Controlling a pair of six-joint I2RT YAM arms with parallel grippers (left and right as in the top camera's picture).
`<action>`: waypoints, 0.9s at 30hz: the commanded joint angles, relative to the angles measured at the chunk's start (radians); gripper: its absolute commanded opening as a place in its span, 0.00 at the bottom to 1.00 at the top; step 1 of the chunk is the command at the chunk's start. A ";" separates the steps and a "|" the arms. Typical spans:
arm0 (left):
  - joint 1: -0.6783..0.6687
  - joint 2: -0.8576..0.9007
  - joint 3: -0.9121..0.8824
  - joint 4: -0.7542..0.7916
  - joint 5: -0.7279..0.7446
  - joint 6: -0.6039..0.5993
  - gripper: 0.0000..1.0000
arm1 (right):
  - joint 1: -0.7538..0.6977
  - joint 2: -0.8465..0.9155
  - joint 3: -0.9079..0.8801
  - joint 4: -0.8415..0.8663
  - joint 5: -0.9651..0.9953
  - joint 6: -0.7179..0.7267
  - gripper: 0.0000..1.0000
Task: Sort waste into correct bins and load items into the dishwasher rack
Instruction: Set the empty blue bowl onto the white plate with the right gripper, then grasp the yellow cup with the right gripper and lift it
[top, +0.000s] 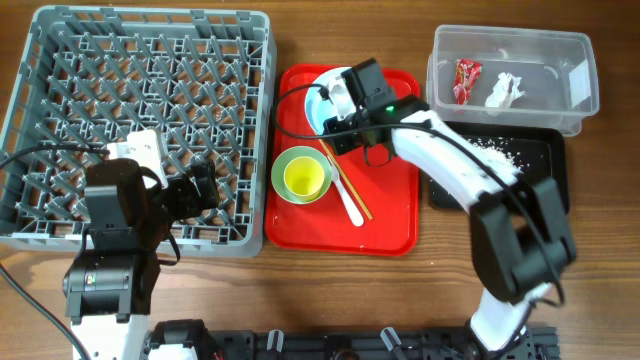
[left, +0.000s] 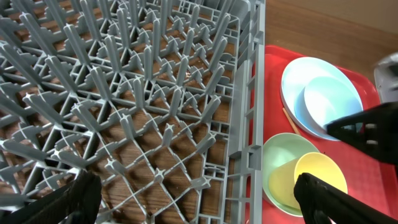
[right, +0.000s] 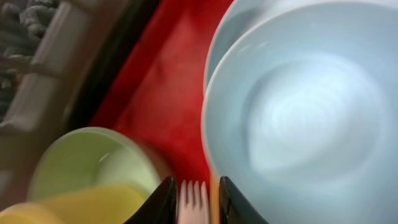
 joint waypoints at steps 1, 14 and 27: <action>0.002 -0.003 0.018 0.003 0.016 -0.005 1.00 | 0.007 -0.134 0.118 -0.100 -0.027 0.017 0.24; 0.002 -0.003 0.018 0.003 0.016 -0.006 1.00 | 0.113 -0.031 0.020 -0.279 -0.012 0.224 0.35; 0.002 -0.003 0.018 0.003 0.016 -0.006 1.00 | 0.068 -0.016 0.145 -0.304 -0.020 0.253 0.04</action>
